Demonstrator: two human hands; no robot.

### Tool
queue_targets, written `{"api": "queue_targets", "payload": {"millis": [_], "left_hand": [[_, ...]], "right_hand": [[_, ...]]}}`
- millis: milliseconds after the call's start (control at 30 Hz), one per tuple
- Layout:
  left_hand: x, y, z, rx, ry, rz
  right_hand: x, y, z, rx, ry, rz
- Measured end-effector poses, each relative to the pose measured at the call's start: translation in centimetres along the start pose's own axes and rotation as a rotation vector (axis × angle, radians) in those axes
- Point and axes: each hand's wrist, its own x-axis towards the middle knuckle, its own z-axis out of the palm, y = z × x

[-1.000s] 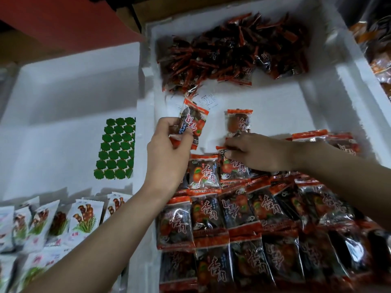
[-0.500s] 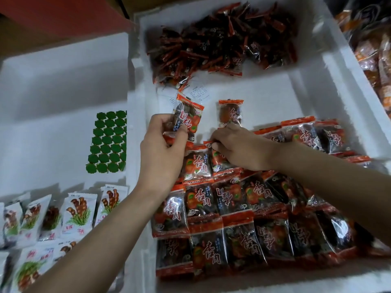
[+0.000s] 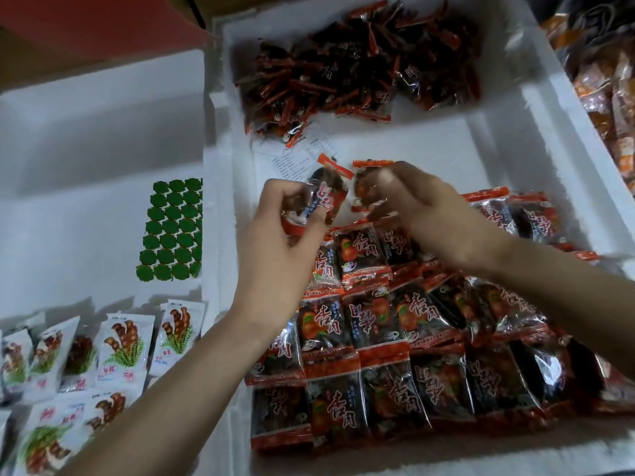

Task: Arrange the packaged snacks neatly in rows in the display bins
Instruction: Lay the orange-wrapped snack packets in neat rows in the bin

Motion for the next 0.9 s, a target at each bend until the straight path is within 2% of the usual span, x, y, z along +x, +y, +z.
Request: {"api": "queue_targets", "payload": {"millis": [67, 100, 200, 267, 333, 433, 600, 700, 800, 900], "left_hand": [[-0.3, 0.2, 0.2, 0.097, -0.041, 0.086], [-0.5, 0.3, 0.4, 0.165, -0.064, 0.148], [-1.0, 0.5, 1.1, 0.391, -0.095, 0.353], [-1.1, 0.7, 1.6, 0.434, -0.130, 0.399], [-1.1, 1.0, 2.1, 0.376, -0.189, 0.377], [-0.6, 1.4, 2.5, 0.337, -0.260, 0.267], [0.6, -0.3, 3.9, 0.683, -0.511, 0.241], [0.7, -1.0, 4.1, 0.768, -0.551, 0.221], [1.0, -1.2, 3.6, 0.768, -0.558, 0.207], [1.2, -1.5, 3.1, 0.722, -0.587, 0.186]], "right_hand": [[-0.6, -1.4, -0.9, 0.332, -0.097, 0.153], [-0.8, -1.8, -1.1, 0.419, -0.136, 0.196], [-1.2, -1.7, -1.5, 0.505, -0.110, 0.266], [-1.3, -1.1, -1.9, 0.539, -0.067, 0.303], [-1.4, -0.4, -2.7, 0.432, -0.050, 0.279], [-1.0, 0.6, -4.2, 0.136, -0.013, 0.185], [0.2, 1.6, -5.2, -0.233, 0.014, 0.063], [1.0, 1.6, -4.3, -0.367, -0.103, 0.011], [1.6, 1.8, -3.0, -0.390, -0.259, -0.018], [2.2, 2.1, -2.7, -0.415, -0.328, -0.011]]}}
